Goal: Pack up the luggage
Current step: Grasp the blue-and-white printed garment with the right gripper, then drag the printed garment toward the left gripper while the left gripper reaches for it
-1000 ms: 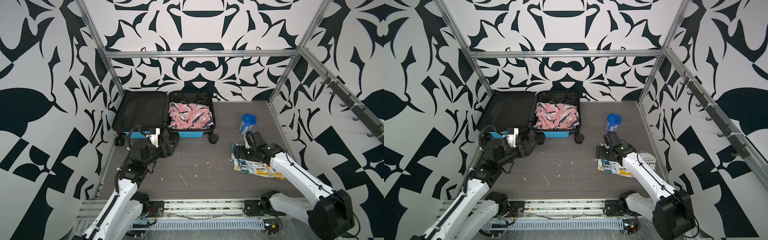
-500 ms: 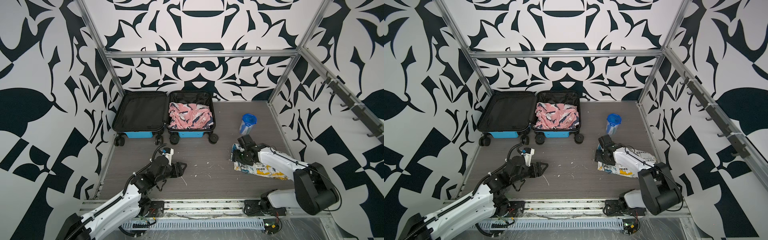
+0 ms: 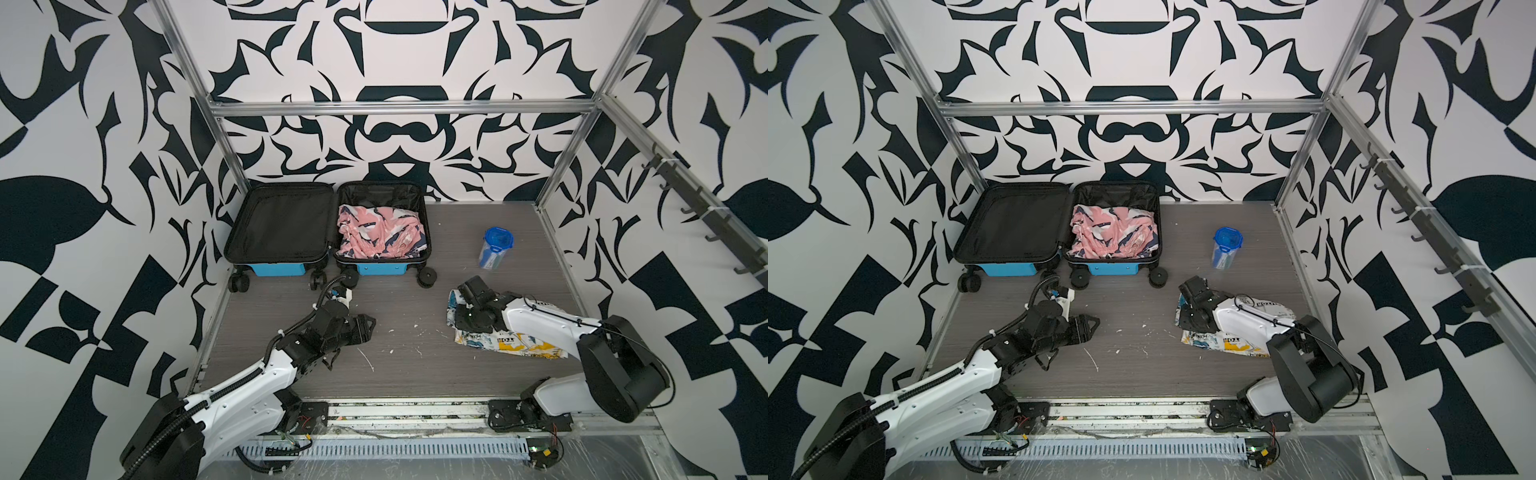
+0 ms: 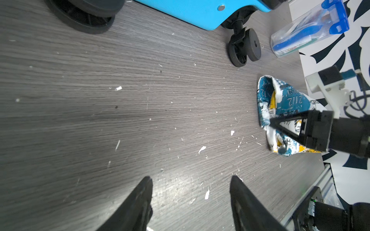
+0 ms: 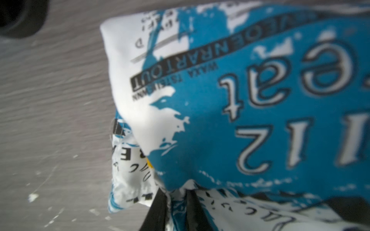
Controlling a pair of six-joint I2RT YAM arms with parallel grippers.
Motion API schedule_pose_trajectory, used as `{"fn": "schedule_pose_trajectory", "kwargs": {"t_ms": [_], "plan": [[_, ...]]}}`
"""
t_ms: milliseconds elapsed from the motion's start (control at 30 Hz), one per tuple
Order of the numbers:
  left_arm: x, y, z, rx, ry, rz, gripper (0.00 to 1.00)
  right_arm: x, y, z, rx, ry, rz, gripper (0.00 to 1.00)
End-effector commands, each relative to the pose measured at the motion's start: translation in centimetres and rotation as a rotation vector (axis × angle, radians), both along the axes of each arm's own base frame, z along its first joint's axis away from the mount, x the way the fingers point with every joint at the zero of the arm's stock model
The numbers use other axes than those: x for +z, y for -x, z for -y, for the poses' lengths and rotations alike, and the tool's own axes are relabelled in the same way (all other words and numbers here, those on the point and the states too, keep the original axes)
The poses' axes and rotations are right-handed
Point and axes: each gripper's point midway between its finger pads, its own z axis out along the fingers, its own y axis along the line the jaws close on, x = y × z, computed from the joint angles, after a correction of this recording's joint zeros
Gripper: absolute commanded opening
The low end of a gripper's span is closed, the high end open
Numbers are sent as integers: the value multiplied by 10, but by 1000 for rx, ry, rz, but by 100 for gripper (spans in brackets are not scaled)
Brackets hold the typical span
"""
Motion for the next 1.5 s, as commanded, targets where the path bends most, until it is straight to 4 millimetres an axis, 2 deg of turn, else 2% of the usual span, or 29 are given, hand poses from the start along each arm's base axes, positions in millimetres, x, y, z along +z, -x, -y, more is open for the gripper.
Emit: {"fn": "schedule_pose_trajectory", "kwargs": {"t_ms": [0,133,300,433,533,667,700,867,967,1167,1300,1467], "plan": [[13,-5,0,9,-1,36,64,1,13,-20,8,-7,-5,14],[8,-2,-10,38,-25,37,68,7,28,-66,81,-45,5,9],[1,0,-27,98,-66,30,83,21,39,-133,185,-127,15,5],[-5,3,-39,121,-105,22,89,34,47,-189,280,-199,11,2],[-7,6,-45,132,-113,12,91,43,51,-222,327,-255,9,3],[-8,9,-48,136,-106,4,93,50,50,-244,350,-309,4,9],[-9,9,-49,137,-103,2,94,52,50,-245,352,-311,5,13],[-9,11,-46,116,-79,-1,100,63,50,-237,363,-307,35,48],[-12,10,-42,97,-69,-9,100,72,51,-227,360,-306,59,61],[-17,6,-23,34,-42,-50,100,89,49,-197,327,-289,127,75],[-24,4,-8,-23,-27,-83,100,97,37,-158,272,-262,150,79],[-30,3,1,-51,-18,-106,100,101,23,-98,167,-257,167,80]]}}
